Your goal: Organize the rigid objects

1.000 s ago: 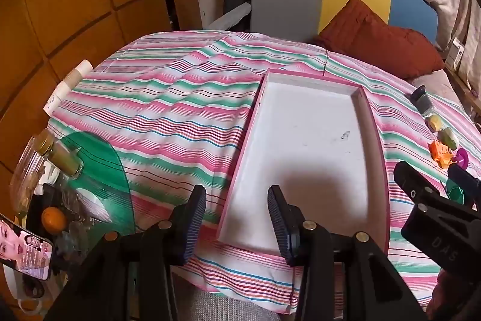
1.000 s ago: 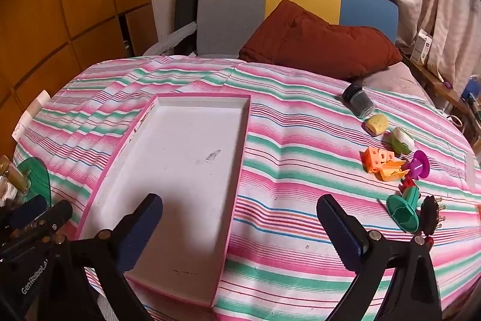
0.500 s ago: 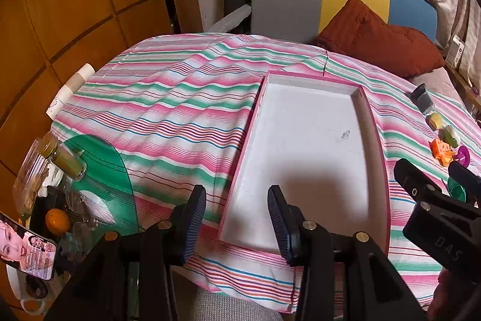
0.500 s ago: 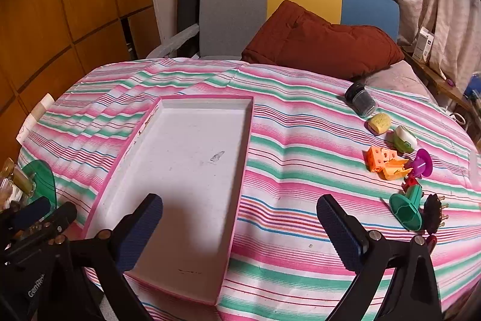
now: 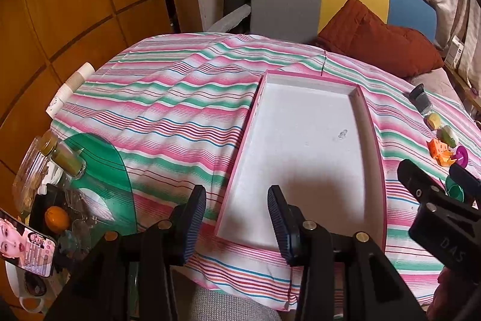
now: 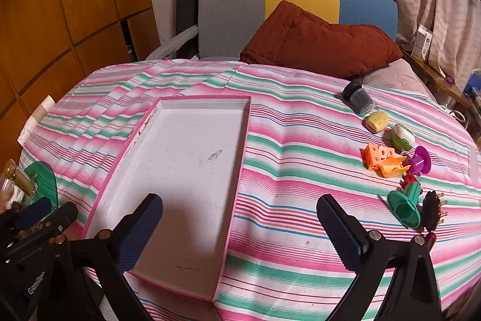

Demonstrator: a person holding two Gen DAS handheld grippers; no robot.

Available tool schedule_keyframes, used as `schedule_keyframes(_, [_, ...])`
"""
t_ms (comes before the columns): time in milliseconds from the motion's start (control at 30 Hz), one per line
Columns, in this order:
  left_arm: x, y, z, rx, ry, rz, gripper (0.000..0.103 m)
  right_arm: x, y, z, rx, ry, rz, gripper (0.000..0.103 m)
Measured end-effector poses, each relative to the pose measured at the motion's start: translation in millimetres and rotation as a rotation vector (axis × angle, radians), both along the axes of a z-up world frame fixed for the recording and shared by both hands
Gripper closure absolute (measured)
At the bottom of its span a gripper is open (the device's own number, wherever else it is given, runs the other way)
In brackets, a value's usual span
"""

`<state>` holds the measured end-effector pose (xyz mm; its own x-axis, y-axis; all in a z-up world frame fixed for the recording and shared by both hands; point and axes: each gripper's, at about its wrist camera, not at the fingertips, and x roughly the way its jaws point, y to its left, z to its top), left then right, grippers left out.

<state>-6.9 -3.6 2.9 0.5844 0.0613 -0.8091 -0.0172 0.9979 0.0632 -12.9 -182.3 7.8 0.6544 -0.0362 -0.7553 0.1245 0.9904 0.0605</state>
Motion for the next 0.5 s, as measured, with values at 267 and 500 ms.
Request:
schedule_keyframes(267, [-3.8, -7.5, -2.7, 0.008, 0.009, -0.014, 0.06, -6.3, -9.6, -1.5, 0.008, 0.006, -0.013, 0.0])
schedule_keyframes(500, [-7.2, -17.6, -7.7, -0.032, 0.04, -0.069, 0.06, -17.8, -27.1, -1.8, 0.062, -0.041, 0.032, 0.0])
